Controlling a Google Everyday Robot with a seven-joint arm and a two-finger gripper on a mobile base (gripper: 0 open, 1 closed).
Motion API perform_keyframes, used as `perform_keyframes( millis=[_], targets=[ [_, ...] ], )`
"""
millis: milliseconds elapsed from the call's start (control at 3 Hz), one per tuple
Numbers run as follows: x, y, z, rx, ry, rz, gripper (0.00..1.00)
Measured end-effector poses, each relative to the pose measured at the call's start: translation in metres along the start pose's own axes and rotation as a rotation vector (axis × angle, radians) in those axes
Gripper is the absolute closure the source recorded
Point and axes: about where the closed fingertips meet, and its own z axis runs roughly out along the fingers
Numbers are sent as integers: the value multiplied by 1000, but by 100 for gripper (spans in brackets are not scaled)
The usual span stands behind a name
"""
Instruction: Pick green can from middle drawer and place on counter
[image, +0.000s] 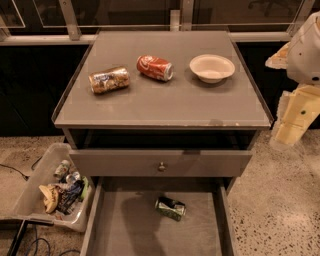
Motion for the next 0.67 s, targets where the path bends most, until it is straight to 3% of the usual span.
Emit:
perform_keyframes(
  millis=[667],
  targets=[
    [-4, 4, 7, -4, -21, -8, 0]
  ],
)
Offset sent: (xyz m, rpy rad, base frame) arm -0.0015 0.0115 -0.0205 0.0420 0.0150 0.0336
